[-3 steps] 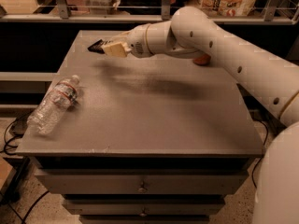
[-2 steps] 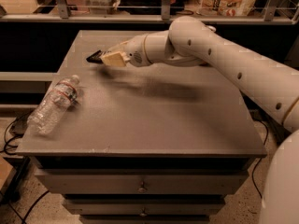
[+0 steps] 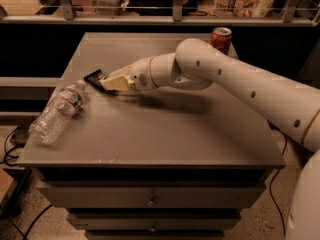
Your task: Move rxbar chocolate near water bottle
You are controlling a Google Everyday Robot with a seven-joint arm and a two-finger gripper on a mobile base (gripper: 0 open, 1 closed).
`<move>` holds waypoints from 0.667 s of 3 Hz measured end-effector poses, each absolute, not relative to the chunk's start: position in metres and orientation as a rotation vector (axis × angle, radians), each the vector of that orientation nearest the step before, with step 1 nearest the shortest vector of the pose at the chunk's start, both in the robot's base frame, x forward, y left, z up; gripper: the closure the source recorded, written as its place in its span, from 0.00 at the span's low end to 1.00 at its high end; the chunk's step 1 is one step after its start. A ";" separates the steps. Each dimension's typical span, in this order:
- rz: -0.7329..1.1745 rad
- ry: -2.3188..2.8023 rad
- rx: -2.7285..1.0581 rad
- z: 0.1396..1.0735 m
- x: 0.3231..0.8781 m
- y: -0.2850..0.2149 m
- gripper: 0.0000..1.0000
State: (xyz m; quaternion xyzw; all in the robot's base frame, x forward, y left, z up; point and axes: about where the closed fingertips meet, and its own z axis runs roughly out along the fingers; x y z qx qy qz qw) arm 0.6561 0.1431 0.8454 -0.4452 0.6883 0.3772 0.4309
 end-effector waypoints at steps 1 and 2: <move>0.980 1.722 -1.112 0.842 0.643 0.149 0.04; 0.981 1.721 -1.114 0.842 0.643 0.150 0.00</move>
Offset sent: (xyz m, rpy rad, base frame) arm -0.0103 0.0050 -0.0032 0.0103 0.0219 0.0150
